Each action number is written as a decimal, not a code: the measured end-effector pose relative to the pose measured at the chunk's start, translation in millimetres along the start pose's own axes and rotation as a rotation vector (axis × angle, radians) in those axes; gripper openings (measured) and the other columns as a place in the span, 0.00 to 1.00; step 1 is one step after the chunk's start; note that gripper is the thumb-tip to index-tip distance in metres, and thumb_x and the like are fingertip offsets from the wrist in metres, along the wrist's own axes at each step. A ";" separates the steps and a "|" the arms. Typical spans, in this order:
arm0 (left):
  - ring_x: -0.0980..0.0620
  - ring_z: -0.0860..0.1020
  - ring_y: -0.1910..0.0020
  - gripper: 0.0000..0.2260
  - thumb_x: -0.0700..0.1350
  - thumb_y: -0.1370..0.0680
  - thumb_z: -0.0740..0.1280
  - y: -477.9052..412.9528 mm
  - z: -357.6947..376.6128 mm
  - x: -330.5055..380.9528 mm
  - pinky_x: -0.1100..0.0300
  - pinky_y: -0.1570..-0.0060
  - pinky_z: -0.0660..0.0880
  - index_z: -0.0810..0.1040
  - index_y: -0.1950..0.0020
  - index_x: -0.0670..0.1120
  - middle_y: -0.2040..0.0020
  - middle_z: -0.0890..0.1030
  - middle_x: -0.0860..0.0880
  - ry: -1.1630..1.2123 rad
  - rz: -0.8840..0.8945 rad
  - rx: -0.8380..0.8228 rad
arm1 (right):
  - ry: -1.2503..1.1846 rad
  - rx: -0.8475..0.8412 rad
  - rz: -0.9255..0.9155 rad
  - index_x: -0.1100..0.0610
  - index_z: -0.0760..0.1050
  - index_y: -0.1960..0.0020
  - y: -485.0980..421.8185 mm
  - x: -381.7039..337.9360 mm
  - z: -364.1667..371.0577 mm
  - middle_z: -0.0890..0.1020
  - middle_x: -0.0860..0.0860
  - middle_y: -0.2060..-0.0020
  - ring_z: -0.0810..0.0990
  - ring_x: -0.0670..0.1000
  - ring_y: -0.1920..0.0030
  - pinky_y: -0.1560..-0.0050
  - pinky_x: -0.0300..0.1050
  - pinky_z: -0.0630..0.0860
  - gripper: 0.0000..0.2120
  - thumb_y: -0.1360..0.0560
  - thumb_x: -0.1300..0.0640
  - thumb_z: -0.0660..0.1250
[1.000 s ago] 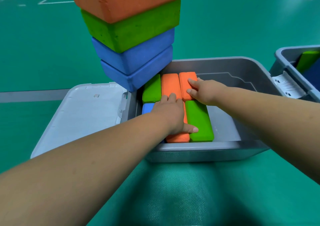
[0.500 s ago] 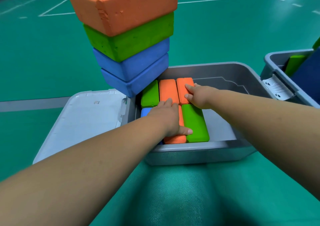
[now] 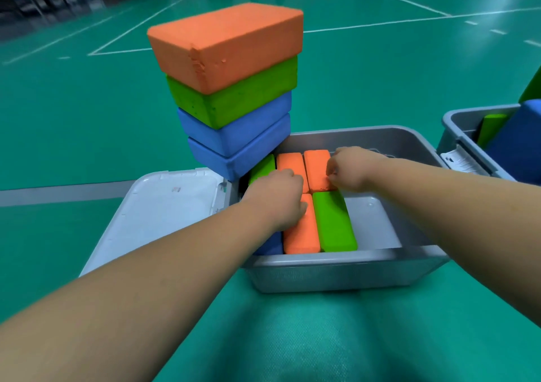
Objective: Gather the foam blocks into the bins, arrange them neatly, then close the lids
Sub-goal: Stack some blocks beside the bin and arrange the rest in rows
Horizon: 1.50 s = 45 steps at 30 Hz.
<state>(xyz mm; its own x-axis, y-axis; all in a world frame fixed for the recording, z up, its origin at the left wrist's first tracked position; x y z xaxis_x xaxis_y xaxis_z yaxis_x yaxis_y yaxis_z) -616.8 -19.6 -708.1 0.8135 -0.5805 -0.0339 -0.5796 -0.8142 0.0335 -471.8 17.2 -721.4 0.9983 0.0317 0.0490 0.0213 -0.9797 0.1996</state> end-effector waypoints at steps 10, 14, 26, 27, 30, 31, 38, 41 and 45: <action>0.39 0.75 0.51 0.07 0.42 0.25 0.63 38.0 -180.0 -8.9 0.46 0.61 0.69 0.81 0.51 0.47 0.53 0.79 0.46 -0.240 0.126 0.756 | -0.328 0.405 0.060 0.55 0.85 0.48 6.9 -8.4 -109.2 0.85 0.57 0.50 0.82 0.61 0.47 0.47 0.50 0.80 0.15 0.25 0.52 0.62; 0.37 0.74 0.44 0.15 0.40 0.28 0.61 53.3 -235.0 -25.5 0.44 0.51 0.71 0.78 0.44 0.45 0.43 0.78 0.43 -0.274 -0.018 0.939 | -0.436 0.526 0.089 0.56 0.85 0.49 15.1 -3.8 -142.4 0.86 0.57 0.49 0.82 0.61 0.46 0.46 0.50 0.79 0.13 0.25 0.53 0.63; 0.41 0.61 0.21 0.36 0.44 0.24 0.69 -17.2 -237.9 -70.0 0.45 0.25 0.63 0.58 0.19 0.42 0.17 0.58 0.40 -0.222 -0.387 0.617 | -0.522 0.685 0.061 0.53 0.84 0.49 43.4 -12.9 -197.1 0.79 0.57 0.45 0.78 0.60 0.44 0.42 0.52 0.76 0.12 0.24 0.52 0.63; 0.42 0.62 0.22 0.36 0.44 0.24 0.69 -20.2 -237.4 -73.3 0.45 0.27 0.64 0.57 0.18 0.42 0.17 0.57 0.41 -0.226 -0.412 0.604 | -0.530 0.686 0.062 0.53 0.84 0.48 44.5 -13.0 -198.9 0.79 0.56 0.44 0.78 0.60 0.43 0.41 0.52 0.76 0.12 0.24 0.52 0.63; 0.42 0.67 0.26 0.32 0.44 0.22 0.66 -23.4 -233.6 -81.6 0.47 0.31 0.66 0.60 0.19 0.41 0.19 0.63 0.41 -0.278 -0.466 0.586 | -0.548 0.681 0.067 0.53 0.83 0.47 48.0 -12.4 -202.1 0.78 0.56 0.43 0.78 0.59 0.42 0.40 0.51 0.74 0.11 0.23 0.52 0.63; 0.41 0.68 0.28 0.30 0.43 0.22 0.65 -23.3 -231.6 -82.2 0.47 0.32 0.66 0.62 0.20 0.40 0.21 0.66 0.41 -0.309 -0.469 0.586 | -0.551 0.675 0.068 0.53 0.83 0.47 48.8 -12.3 -201.9 0.78 0.56 0.43 0.77 0.58 0.42 0.41 0.50 0.73 0.11 0.23 0.53 0.63; 0.41 0.72 0.32 0.29 0.44 0.25 0.68 -14.6 -226.1 -78.1 0.46 0.35 0.67 0.69 0.24 0.44 0.26 0.73 0.44 -0.334 -0.399 0.660 | -0.611 0.682 0.092 0.55 0.80 0.38 52.0 -6.0 -204.0 0.76 0.57 0.38 0.77 0.58 0.38 0.35 0.49 0.71 0.16 0.23 0.52 0.64; 0.42 0.73 0.33 0.30 0.49 0.27 0.72 -8.3 -238.1 -73.0 0.46 0.37 0.69 0.71 0.25 0.45 0.26 0.75 0.46 -0.320 -0.339 0.752 | -0.698 0.712 0.105 0.57 0.74 0.31 54.7 0.2 -212.9 0.75 0.57 0.34 0.75 0.56 0.34 0.32 0.49 0.69 0.23 0.22 0.47 0.65; 0.43 0.72 0.30 0.36 0.54 0.29 0.74 2.9 -263.0 -47.9 0.46 0.36 0.69 0.69 0.23 0.45 0.25 0.73 0.47 -0.237 -0.221 0.882 | -0.949 0.860 0.132 0.56 0.66 0.24 68.7 20.7 -235.5 0.72 0.55 0.30 0.71 0.54 0.30 0.33 0.45 0.66 0.33 0.21 0.38 0.65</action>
<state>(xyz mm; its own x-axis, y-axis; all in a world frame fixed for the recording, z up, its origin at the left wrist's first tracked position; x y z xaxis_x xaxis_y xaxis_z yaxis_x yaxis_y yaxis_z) -645.2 7.9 -443.6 0.9350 -0.3190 -0.1549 -0.3182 -0.5617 -0.7637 -462.5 -2.8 -476.2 0.6358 0.1198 -0.7625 -0.4064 -0.7879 -0.4627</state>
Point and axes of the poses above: each hand's wrist, its own y-axis away from the middle knuckle, its own z-axis out of the palm, x = y × z, the point moved 10 cm from there along -y, towards the middle knuckle
